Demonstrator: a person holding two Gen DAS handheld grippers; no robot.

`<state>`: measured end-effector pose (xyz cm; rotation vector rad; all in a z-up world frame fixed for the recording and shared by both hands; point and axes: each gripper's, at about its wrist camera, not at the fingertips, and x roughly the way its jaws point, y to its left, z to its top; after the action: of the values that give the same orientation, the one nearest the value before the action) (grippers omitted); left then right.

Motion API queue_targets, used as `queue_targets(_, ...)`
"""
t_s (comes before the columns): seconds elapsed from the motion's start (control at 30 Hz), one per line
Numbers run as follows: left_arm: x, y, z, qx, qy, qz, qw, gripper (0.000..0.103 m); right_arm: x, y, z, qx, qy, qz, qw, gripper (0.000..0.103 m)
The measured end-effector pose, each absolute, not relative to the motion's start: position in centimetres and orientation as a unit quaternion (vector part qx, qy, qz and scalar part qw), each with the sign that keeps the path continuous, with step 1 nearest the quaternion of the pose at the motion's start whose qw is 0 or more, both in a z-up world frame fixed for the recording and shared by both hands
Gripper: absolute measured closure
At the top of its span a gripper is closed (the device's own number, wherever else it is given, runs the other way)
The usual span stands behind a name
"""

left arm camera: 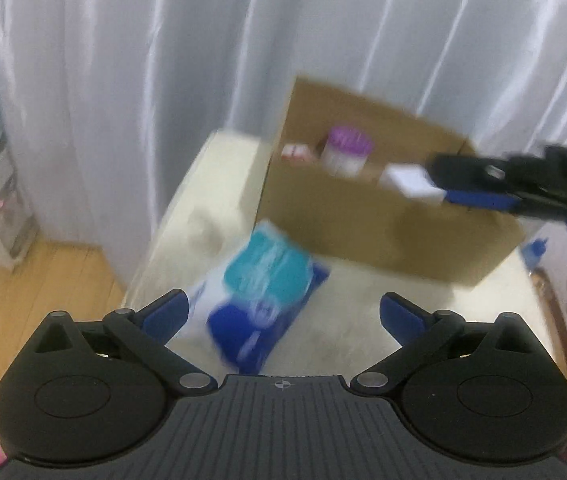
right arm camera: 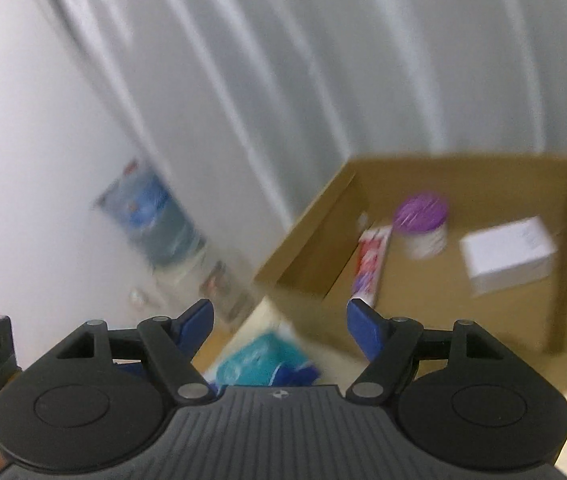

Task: Organize objects
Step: 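Move the right gripper down to the blue wet-wipes pack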

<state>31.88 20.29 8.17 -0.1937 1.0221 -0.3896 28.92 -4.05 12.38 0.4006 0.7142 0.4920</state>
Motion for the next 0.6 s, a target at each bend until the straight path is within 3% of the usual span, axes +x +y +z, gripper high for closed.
queue_targets(0.27,31.9,20.5,4.2,-0.102,0.504,-0.208,0.832,0.01,31.9,3.3,7.8,0.135,0.401,0.25,0.871,0.036)
queue_targets(0.4,32.8,20.8,2.5,-0.113,0.521,-0.214,0.818,0.017,33.2,5.0,6.3,0.124,0.425,0.25,0.861,0.037)
queue_targets(0.6,33.8,20.7,1.0,-0.124,0.527,-0.214,0.813,0.017,33.2,5.8,6.0,0.114,0.449,0.272,0.844,0.034)
